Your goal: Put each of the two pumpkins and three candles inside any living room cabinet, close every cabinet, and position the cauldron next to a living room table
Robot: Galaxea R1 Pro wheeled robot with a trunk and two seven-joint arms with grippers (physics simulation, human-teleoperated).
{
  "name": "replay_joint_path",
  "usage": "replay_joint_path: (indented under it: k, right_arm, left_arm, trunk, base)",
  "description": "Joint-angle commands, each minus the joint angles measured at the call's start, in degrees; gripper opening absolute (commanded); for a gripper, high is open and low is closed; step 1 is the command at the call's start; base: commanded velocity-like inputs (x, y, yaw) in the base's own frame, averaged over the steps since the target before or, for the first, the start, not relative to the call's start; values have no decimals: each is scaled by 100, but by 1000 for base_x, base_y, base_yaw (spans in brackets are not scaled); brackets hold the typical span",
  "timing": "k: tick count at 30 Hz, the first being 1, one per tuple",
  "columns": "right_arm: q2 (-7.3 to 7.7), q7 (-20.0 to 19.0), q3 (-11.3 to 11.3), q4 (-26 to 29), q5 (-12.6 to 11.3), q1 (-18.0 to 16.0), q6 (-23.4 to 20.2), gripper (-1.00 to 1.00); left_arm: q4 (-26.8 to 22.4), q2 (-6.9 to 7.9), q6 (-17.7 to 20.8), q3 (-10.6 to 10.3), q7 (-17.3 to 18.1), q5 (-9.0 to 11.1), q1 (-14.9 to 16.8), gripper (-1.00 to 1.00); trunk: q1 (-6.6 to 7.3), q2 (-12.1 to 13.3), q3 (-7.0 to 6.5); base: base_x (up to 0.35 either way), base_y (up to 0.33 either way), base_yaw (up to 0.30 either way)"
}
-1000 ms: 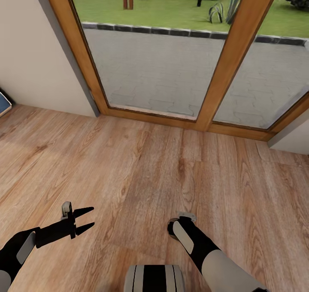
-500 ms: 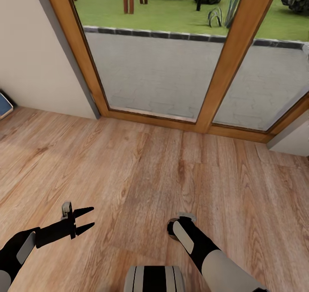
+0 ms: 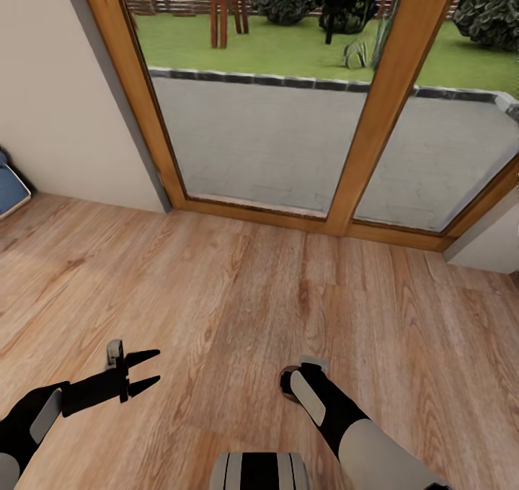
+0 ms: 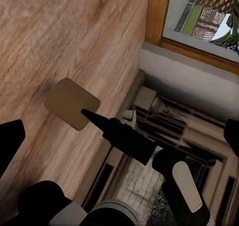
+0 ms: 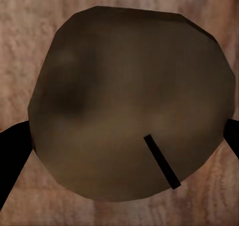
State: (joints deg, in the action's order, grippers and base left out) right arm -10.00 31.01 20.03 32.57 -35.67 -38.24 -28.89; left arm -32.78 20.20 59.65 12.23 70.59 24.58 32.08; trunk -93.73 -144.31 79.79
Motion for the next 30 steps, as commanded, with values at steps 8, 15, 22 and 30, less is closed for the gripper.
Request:
replay_joint_path:
  k: [8,15,22,30]
  right_arm:
    - [30,-1,-29,47,-18,2,-4,-100]
    - [30,-5,-72,71,-44,1,-27,-100]
    - [46,36,-87,669,-89,40,-246,-100]
    - [83,54,-149,2042,-105,90,-1170,-100]
  left_arm:
    - [8,2,3,-334,-42,-17,7,100]
    - [9,-18,-1,-365,-62,-464,26,100]
    - [9,5,-13,-369,-219,-748,60,100]
    - [-5,4,-20,-317,-1595,-753,86,100]
  trunk:
    - [20,11,-178]
    - [38,20,-333]
    - [56,30,-488]
    - [77,40,-635]
  base:
    - [0,0,0]
    - [0,0,0]
    - [0,0,0]
    - [0,0,-94]
